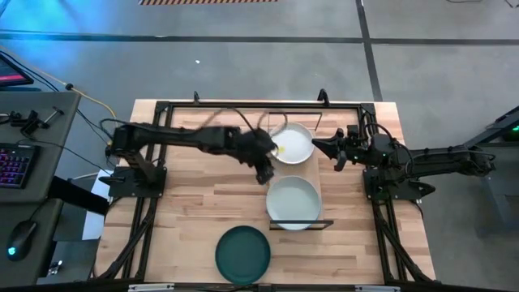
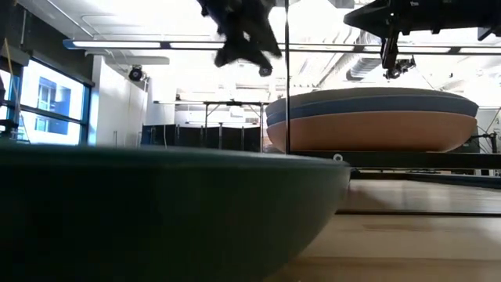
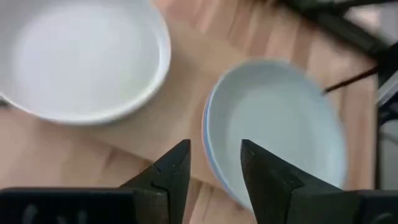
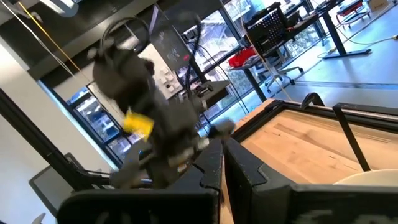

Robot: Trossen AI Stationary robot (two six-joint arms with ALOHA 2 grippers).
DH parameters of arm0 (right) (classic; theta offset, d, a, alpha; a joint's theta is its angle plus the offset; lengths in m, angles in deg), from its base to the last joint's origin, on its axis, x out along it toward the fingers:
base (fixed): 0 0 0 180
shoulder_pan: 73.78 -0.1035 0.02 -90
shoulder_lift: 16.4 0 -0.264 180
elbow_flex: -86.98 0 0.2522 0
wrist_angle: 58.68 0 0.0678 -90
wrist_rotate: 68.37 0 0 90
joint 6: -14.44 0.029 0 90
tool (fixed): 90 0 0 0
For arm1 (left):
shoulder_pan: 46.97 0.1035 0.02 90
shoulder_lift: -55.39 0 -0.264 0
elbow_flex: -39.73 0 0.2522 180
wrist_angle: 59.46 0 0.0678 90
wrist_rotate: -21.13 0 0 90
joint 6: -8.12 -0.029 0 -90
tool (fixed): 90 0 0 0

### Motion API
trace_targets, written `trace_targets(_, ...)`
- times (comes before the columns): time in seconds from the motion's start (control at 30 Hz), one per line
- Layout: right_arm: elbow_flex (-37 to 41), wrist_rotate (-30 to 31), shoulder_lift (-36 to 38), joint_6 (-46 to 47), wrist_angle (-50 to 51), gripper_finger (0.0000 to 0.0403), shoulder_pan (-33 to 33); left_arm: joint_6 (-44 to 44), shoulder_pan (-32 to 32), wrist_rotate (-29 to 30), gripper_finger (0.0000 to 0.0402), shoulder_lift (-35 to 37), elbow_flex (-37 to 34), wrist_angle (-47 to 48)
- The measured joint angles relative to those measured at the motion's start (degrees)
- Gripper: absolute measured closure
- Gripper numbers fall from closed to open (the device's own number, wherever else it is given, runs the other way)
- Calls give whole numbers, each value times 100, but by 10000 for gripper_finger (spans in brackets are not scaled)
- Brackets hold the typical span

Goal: Place and stack plates onto a shelf
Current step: Stack the dark green plate on top of the gray plate on the shelf

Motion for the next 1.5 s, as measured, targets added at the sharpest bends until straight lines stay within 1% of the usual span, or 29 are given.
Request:
trace_targets(0.13, 2, -2, -3, 156, -62, 403, 0, -242, 178, 45, 271, 671, -18, -64)
trace_targets(0.2, 2, -2, 0, 242, -82, 403, 0, -382, 189, 116, 271, 1051, -127, -438)
trace_targets(0.27, 2, -2, -8, 331, -189, 403, -4, -406, 171, 253, 271, 1506, -418, -810)
trace_targets(0.33, 2, -2, -13, 335, -267, 403, -6, -398, 100, 426, 271, 1942, -838, -1461)
trace_targets(0.43, 2, -5, -11, 313, -406, 403, -12, -216, 0, 639, 271, 2640, -1726, -2426)
trace_targets(0.6, 2, -28, -10, 187, -510, 403, -13, 138, -124, 644, 271, 3675, -3268, -3656)
trace_targets(0.73, 2, -28, -10, 173, -513, 403, -13, 148, -245, 660, 271, 4267, -4154, -4608)
trace_targets(0.8, 2, -28, -13, 124, -515, 403, -13, 153, -271, 746, 271, 4425, -4410, -4936)
trace_targets(0.87, 2, -28, -10, 76, -522, 403, -13, 163, -286, 869, 271, 4546, -4580, -5003)
trace_targets(0.93, 2, -28, -11, 73, -522, 403, -13, 162, -285, 940, 271, 4572, -4594, -4990)
trace_targets(1.37, 2, -28, -13, 189, -522, 403, -13, 172, -285, 942, 271, 4574, -4594, -4983)
trace_targets(1.43, 2, -28, -13, 188, -523, 403, -13, 277, -285, 942, 271, 4573, -4595, -4979)
trace_targets(1.5, 2, -28, -12, 194, -522, 403, -13, 558, -286, 911, 271, 4545, -4594, -4939)
